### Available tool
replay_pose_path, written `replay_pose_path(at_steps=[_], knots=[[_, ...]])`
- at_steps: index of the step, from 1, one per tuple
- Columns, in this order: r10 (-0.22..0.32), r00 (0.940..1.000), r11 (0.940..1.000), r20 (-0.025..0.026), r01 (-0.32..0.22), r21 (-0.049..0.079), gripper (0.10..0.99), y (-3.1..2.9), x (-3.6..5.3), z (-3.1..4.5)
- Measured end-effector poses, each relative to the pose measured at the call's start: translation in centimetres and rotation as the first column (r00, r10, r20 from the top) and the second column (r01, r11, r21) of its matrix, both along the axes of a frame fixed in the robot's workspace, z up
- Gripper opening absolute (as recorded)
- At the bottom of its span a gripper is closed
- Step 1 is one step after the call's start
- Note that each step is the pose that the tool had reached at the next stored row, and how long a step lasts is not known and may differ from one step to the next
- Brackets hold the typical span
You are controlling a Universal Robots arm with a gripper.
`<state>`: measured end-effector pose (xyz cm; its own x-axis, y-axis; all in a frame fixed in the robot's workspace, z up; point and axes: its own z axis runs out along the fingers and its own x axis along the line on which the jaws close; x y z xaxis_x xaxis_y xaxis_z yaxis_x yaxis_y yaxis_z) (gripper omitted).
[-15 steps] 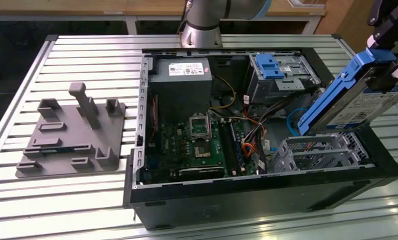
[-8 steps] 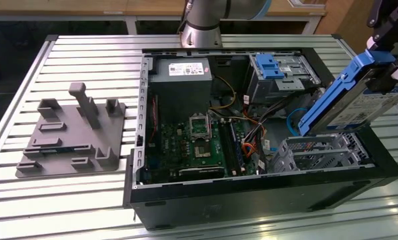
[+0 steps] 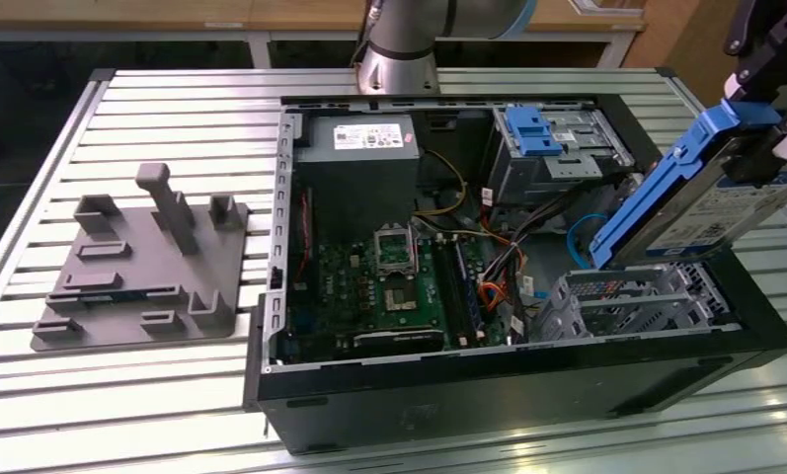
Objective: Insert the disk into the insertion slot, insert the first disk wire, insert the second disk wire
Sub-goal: 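Insert the disk into the insertion slot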
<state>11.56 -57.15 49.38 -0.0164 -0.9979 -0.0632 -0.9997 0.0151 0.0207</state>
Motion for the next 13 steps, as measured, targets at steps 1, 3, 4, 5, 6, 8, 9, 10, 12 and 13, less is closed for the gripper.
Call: replay_pose_path(at_steps=[1,3,4,5,6,8,9,10,12,13], knots=[[0.000,1.0000,1.0000,0.0000,0.000,0.000,0.365,0.03,0.00,0.00],[0.000,1.0000,1.0000,0.0000,0.000,0.000,0.365,0.14,0.00,-0.05],[0.000,1.0000,1.0000,0.0000,0.000,0.000,0.365,0.24,0.00,-0.06],[0.000,1.0000,1.0000,0.0000,0.000,0.000,0.365,0.36,0.00,-0.09],[0.000,1.0000,1.0000,0.0000,0.000,0.000,0.365,0.47,0.00,-0.12],[0.000,1.0000,1.0000,0.0000,0.000,0.000,0.365,0.74,0.00,-0.20],[0.000,1.0000,1.0000,0.0000,0.000,0.000,0.365,0.81,0.00,-0.26],[0.000,1.0000,1.0000,0.0000,0.000,0.000,0.365,0.83,0.00,-0.33],[0.000,1.0000,1.0000,0.0000,0.000,0.000,0.365,0.83,0.01,-0.47],[0.000,1.0000,1.0000,0.0000,0.000,0.000,0.365,0.83,0.03,-0.53]])
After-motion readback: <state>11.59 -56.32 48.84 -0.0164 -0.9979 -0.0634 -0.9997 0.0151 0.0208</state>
